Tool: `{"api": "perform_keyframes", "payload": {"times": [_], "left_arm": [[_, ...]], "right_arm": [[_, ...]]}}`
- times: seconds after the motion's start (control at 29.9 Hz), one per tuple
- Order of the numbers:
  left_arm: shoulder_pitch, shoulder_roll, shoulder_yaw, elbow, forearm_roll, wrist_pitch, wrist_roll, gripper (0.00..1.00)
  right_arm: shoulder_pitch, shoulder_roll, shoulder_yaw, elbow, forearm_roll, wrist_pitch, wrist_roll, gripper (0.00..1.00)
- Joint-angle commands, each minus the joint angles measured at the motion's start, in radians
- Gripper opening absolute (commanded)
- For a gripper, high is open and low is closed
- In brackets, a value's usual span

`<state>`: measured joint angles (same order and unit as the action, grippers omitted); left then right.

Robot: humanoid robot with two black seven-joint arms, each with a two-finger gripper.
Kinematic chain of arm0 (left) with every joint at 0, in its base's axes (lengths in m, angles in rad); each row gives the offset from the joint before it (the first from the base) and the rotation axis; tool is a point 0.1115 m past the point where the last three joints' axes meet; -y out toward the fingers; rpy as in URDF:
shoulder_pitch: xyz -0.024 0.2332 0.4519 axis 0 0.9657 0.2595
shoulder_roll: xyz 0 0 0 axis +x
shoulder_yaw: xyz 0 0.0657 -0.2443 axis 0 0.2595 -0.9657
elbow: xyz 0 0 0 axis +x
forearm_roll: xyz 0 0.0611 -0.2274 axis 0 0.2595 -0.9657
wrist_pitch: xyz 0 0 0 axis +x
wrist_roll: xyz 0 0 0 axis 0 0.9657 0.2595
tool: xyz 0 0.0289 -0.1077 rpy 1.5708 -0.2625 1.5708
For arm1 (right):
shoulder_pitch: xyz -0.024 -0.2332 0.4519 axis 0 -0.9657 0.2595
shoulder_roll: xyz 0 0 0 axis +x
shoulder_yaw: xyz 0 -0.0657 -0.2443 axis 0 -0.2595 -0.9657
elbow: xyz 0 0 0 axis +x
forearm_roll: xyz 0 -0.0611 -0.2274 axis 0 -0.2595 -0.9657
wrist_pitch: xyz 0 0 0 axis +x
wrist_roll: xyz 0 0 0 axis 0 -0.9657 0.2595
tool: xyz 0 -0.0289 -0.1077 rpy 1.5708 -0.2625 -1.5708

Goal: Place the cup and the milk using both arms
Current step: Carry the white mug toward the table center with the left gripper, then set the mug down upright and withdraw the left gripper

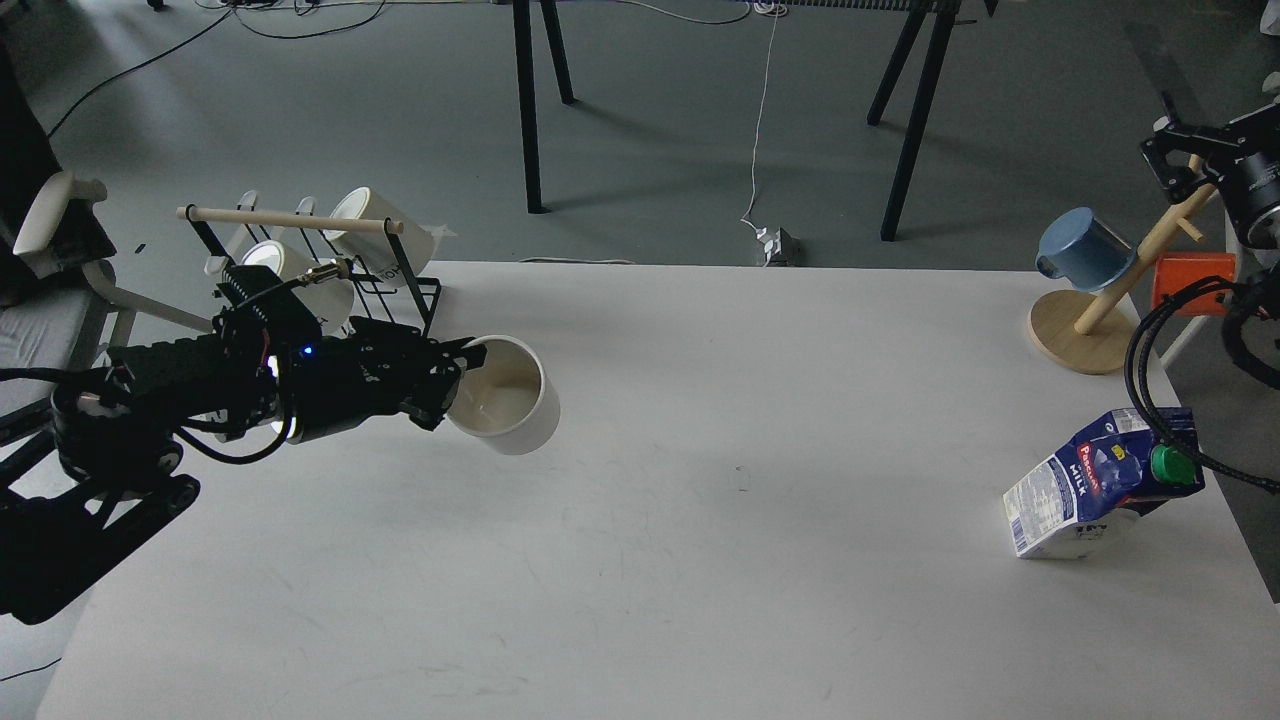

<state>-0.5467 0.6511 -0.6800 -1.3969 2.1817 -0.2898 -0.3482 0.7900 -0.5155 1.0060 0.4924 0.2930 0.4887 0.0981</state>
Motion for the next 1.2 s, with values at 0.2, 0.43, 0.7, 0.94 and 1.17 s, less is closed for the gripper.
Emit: {"api": "perform_keyframes", "payload": {"times": [0.2,0.43,0.7,0.94,1.17], "left_arm": [[-0.055,-0.25,0.215,0.052,0.0,-0.075,0.035,0.02],[-0.055,-0.39,0.227,0.114,0.0,-0.094,0.087,0.03],[-0.059,-0.522,0.231,0.229,0.0,-0.097,0.117,0.05],[-0.059,-0.522,0.232,0.259,0.0,-0.092,0.117,0.07],[-0.062,-0.525,0.231,0.274,0.0,-0.092,0.146,0.13]], "right_arm": [[0.002,-0.012,0.026,0.057,0.0,0.0,-0.001,0.99],[0.002,-0.014,0.025,0.057,0.0,0.0,-0.001,0.99],[0.002,-0.015,0.025,0.057,0.0,0.0,-0.001,0.99],[0.0,-0.026,0.023,0.057,0.0,0.0,-0.003,0.99],[0.0,-0.026,0.023,0.057,0.0,0.0,-0.003,0.99]]}}
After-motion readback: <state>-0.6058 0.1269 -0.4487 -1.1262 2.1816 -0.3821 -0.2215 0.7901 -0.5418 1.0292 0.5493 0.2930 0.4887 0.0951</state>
